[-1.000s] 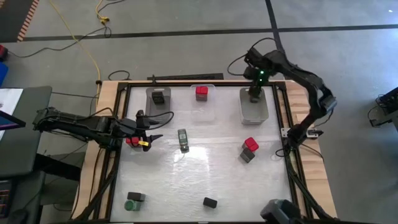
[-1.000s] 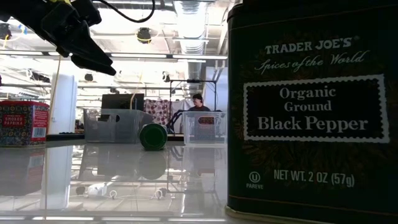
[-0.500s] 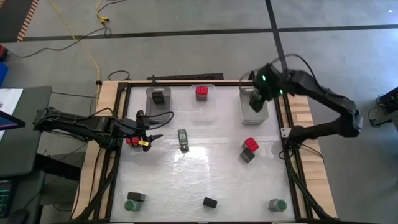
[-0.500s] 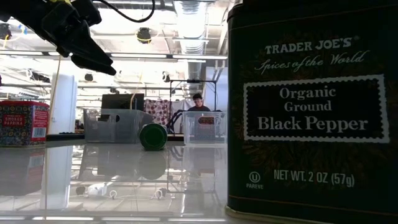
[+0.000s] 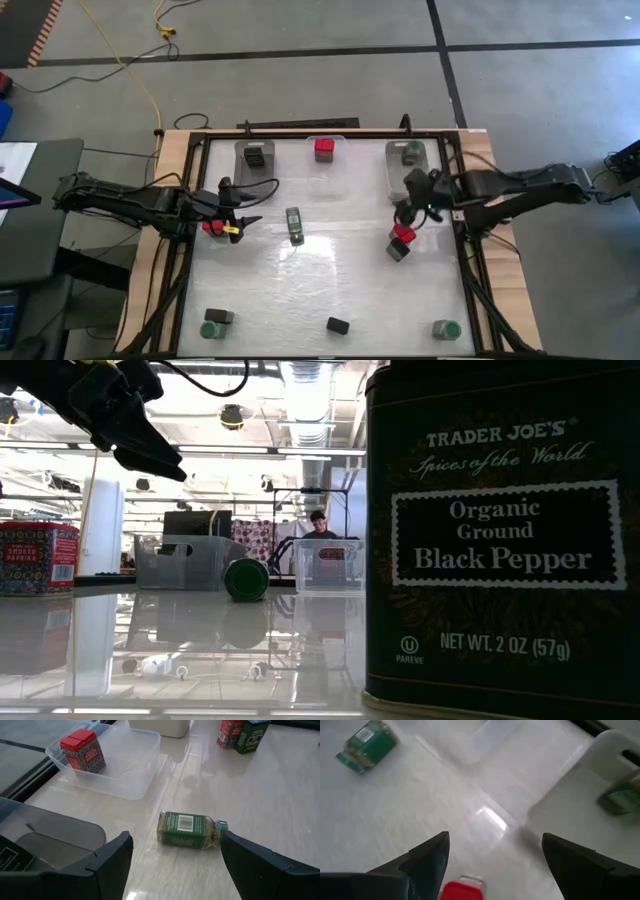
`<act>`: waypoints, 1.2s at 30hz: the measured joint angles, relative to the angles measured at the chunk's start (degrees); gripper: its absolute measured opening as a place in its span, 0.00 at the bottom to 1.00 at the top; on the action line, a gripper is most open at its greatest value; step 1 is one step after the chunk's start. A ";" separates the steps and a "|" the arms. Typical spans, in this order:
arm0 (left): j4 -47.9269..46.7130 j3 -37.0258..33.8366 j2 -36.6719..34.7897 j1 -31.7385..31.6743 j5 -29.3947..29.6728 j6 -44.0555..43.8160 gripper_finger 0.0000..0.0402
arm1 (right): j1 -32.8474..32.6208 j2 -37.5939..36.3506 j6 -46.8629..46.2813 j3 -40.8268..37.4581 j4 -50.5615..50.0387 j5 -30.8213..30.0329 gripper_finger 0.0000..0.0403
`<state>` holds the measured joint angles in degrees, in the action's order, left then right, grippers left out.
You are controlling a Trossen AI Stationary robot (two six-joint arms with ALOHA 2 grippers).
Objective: Sort spices by type
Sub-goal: Put the green seasoning bottle into the gray bin
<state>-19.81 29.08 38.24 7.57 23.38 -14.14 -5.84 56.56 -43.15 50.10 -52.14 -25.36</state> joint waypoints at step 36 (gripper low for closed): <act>0.44 0.04 1.82 0.36 5.64 -2.11 0.72 | -11.22 25.45 -0.85 -10.85 34.11 -12.20 0.86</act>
<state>-19.37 29.12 40.06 7.94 29.01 -16.25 -17.06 82.01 -44.00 39.24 -18.03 -37.57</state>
